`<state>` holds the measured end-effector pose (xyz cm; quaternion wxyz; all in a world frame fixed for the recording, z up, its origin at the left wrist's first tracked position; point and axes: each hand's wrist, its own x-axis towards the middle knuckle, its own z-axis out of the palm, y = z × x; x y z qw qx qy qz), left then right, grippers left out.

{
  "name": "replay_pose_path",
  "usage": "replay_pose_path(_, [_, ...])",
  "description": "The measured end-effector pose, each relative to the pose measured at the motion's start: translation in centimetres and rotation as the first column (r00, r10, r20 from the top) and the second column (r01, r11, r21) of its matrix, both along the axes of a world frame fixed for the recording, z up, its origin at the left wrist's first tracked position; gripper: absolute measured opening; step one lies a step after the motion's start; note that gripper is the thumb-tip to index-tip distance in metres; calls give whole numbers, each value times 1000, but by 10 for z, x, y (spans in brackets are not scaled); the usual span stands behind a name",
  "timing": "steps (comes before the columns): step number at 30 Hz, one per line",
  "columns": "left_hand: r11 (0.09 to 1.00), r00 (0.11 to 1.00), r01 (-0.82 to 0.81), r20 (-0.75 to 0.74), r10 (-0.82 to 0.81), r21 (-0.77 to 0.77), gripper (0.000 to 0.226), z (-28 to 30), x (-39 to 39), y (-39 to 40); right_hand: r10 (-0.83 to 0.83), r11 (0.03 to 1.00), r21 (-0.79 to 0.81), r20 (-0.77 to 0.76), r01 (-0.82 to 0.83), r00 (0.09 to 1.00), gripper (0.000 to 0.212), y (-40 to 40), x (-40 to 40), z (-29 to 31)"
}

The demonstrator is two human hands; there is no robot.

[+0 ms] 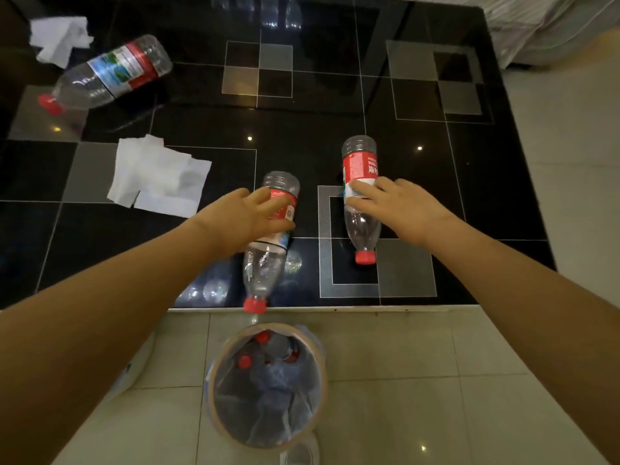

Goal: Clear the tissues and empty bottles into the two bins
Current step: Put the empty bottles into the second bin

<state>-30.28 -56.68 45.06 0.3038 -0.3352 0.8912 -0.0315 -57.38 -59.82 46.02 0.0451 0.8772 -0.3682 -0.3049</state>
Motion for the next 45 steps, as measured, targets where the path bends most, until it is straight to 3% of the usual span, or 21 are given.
replay_pose_path(3, [1000, 995, 18, -93, -19, -17, 75, -7, 6, 5, 165, 982, -85, -62, -170, 984, 81, -4, 6, -10])
replay_pose_path(6, [992, 995, -84, -40, 88, 91, 78, -13, 11, 20, 165, 983, -73, -71, -170, 984, 78, -3, 9, -19])
replay_pose_path(11, [918, 895, -360, -215, 391, 170, 78, -17, 25, 59, -99, 995, 45, 110, 94, 989, 74, 11, 12, -27])
replay_pose_path(15, [801, 687, -542, -414, 597, 256, 77, -14, 44, 91, -362, 932, 155, 325, 328, 874, 76, 34, 16, -14])
replay_pose_path(18, [572, 338, -634, -480, 810, 520, 75, -8, 55, 115, -564, 826, 303, 459, 476, 686, 78, 57, 25, 3])
replay_pose_path(21, [363, -58, -530, -459, 886, 767, 57, 0, 58, 142, -757, 644, 530, 546, 551, 359, 80, 85, 35, 12])
replay_pose_path(24, [255, -295, -416, -395, 870, 873, 47, 4, 55, 168, -855, 460, 750, 518, 476, 10, 74, 117, 47, 13])
replay_pose_path(26, [216, -379, -334, -341, 861, 917, 50, 3, 52, 184, -875, 365, 821, 463, 439, -139, 72, 140, 56, 10])
replay_pose_path(31, [155, -447, -199, -230, 865, 968, 62, -21, 47, 233, -862, 224, 902, 360, 369, -356, 63, 205, 78, -14])
replay_pose_path(34, [98, -450, -188, -174, 876, 977, 66, -55, 48, 262, -845, 167, 925, 312, 340, -435, 67, 245, 91, -47])
replay_pose_path(37, [50, -466, -195, -138, 874, 980, 68, -90, 48, 284, -841, 102, 930, 271, 353, -468, 71, 278, 101, -87])
replay_pose_path(40, [25, -471, -205, -121, 874, 978, 70, -121, 45, 298, -852, 94, 916, 277, 391, -444, 70, 304, 106, -126])
replay_pose_path(45, [83, -454, -263, -199, 869, 961, 77, -165, 36, 307, -820, 122, 892, 338, 436, -461, 81, 328, 102, -177])
